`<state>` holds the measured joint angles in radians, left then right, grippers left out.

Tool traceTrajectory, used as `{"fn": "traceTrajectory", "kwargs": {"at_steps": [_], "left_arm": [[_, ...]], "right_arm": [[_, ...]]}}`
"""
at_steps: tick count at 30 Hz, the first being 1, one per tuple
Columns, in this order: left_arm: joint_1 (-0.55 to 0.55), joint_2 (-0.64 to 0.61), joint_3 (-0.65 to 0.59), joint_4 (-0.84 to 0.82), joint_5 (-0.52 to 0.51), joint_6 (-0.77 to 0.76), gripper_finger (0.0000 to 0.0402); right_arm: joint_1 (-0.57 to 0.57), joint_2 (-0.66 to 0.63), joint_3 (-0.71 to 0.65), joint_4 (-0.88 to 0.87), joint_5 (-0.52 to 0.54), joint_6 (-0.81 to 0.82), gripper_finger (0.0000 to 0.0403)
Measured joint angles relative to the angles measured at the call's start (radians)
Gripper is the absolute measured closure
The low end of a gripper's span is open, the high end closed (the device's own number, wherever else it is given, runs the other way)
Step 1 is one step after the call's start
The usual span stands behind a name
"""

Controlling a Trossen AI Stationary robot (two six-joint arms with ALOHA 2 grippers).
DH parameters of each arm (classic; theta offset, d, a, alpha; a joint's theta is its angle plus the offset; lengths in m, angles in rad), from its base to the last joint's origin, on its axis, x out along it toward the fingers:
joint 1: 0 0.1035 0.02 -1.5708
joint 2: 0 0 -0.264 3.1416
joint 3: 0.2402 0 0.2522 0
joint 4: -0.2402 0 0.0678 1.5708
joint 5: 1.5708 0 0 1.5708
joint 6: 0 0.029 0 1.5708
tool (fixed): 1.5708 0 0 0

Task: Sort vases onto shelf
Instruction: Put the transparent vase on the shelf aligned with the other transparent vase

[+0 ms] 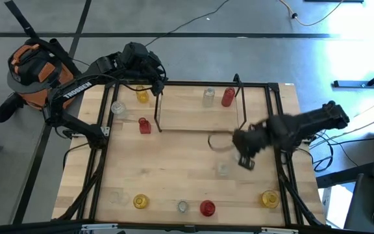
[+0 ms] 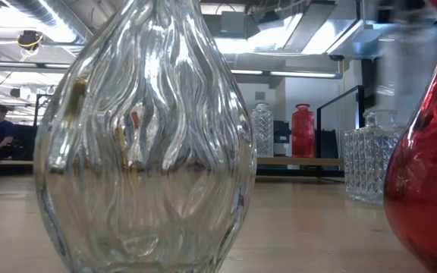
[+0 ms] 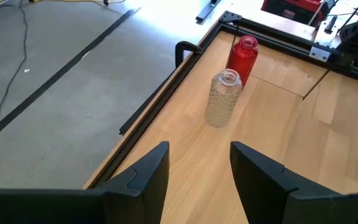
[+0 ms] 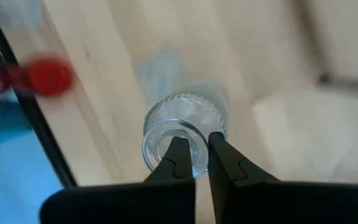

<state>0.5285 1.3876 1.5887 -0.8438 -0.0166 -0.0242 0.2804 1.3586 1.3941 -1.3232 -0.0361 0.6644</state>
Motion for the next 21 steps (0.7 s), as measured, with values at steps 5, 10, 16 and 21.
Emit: {"fn": "traceTrajectory", "kwargs": {"at_steps": [5, 10, 16, 21], "left_arm": [[0.000, 0.000, 0.000, 0.000, 0.000, 0.000, 0.0239], [0.000, 0.000, 0.000, 0.000, -0.001, 0.000, 0.0239], [0.001, 0.000, 0.000, 0.000, -0.001, 0.000, 0.0239], [0.001, 0.000, 0.000, 0.000, -0.001, 0.000, 0.0239]], "right_arm": [[-0.263, 0.024, 0.138, 0.048, 0.003, -0.227, 0.0402], [-0.486, 0.159, 0.317, 0.026, -0.050, -0.419, 0.0403], [-0.604, 0.408, 0.555, -0.140, -0.158, -0.524, 0.0403], [-0.609, 0.566, 0.689, -0.246, -0.168, -0.550, 0.0403]]}}
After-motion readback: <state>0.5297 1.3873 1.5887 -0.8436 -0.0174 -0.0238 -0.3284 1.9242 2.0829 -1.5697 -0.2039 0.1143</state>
